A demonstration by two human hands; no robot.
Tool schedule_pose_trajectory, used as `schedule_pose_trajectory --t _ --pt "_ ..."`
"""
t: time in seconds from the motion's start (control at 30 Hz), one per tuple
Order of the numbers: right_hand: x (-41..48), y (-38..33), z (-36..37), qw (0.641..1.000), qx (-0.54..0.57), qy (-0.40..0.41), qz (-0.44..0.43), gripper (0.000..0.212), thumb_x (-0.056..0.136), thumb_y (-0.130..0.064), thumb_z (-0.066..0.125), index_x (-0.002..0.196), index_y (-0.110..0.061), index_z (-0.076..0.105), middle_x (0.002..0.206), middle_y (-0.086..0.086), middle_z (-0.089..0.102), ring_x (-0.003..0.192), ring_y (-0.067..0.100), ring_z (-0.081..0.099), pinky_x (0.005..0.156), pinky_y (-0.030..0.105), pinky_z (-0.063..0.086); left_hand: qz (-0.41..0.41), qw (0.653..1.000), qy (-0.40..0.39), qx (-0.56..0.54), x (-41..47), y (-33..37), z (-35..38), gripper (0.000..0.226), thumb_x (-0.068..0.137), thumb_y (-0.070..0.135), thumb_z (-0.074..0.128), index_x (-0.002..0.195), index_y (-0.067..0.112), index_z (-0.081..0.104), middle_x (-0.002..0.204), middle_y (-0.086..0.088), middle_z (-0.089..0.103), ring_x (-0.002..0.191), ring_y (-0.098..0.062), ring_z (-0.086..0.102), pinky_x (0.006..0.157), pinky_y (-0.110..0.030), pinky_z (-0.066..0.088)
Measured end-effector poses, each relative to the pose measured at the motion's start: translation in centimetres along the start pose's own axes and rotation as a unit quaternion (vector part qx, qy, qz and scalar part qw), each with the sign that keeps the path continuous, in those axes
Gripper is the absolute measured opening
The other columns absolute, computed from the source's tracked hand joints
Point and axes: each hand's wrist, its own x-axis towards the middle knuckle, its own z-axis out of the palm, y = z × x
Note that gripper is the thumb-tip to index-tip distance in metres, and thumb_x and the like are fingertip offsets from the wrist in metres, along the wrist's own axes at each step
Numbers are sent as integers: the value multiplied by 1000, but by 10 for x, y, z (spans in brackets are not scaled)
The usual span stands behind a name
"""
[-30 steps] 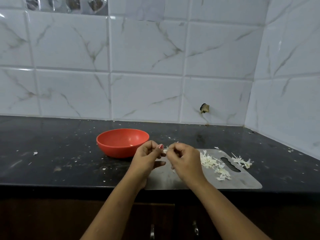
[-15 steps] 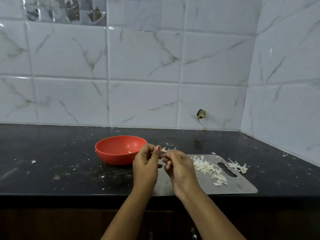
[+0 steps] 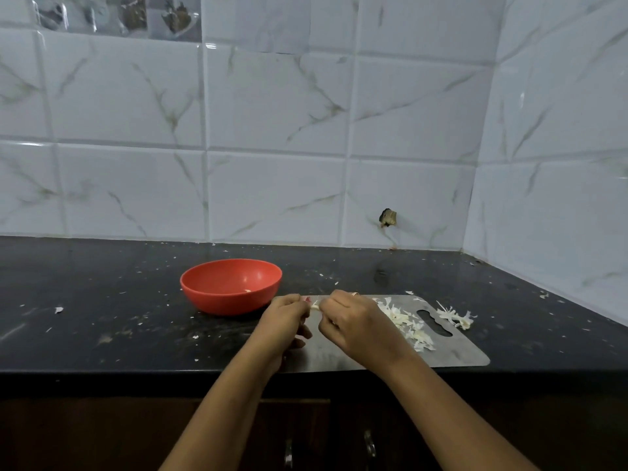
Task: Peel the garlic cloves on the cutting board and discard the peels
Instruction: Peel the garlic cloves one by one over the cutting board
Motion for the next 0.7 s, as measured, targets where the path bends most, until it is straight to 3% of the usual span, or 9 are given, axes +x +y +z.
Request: schedule_pose_trajectory --t 0.17,0.37,0.43,0.5,0.6,0.7 --pt "5 -11 -2 999 38 16 -33 18 84 -12 48 72 -7 60 67 2 54 57 13 45 59 20 34 -23 999 -30 -36 0 2 -5 36 96 19 47 61 18 55 59 2 43 47 -7 48 51 -23 30" --pt "4 -20 6 971 189 58 137 19 82 -17 51 70 -8 62 62 -9 48 59 5 44 57 6 32 -8 997 -14 -74 -1 -1 -5 40 98 27 50 59 16 47 53 2 42 42 -6 45 48 -21 28" --pt "2 -22 8 943 258 53 202 15 85 -13 56 73 -10 66 62 -15 52 58 2 52 57 9 42 28 997 -1 -74 0 -4 -5 39 98 31 51 62 14 53 52 2 49 46 -7 49 48 -20 30" --pt "3 -20 6 886 352 20 300 16 90 -10 59 78 -10 69 62 -11 61 56 6 59 54 23 53 52 996 32 -68 1 -6 -4 35 96 32 54 71 10 61 57 2 59 49 -8 54 46 -19 33" --pt "5 -15 3 815 425 -38 393 15 96 -12 55 95 -12 70 81 -2 68 64 8 63 56 23 55 59 993 98 -32 2 -10 0 29 94 32 58 76 11 67 66 0 69 51 -9 58 49 -21 38" --pt "5 -12 3 791 449 -73 410 19 96 -16 57 107 -11 71 92 6 71 69 8 65 56 23 53 83 985 142 49 3 -14 3 28 94 34 58 77 15 70 65 2 69 50 -4 60 47 -14 41"
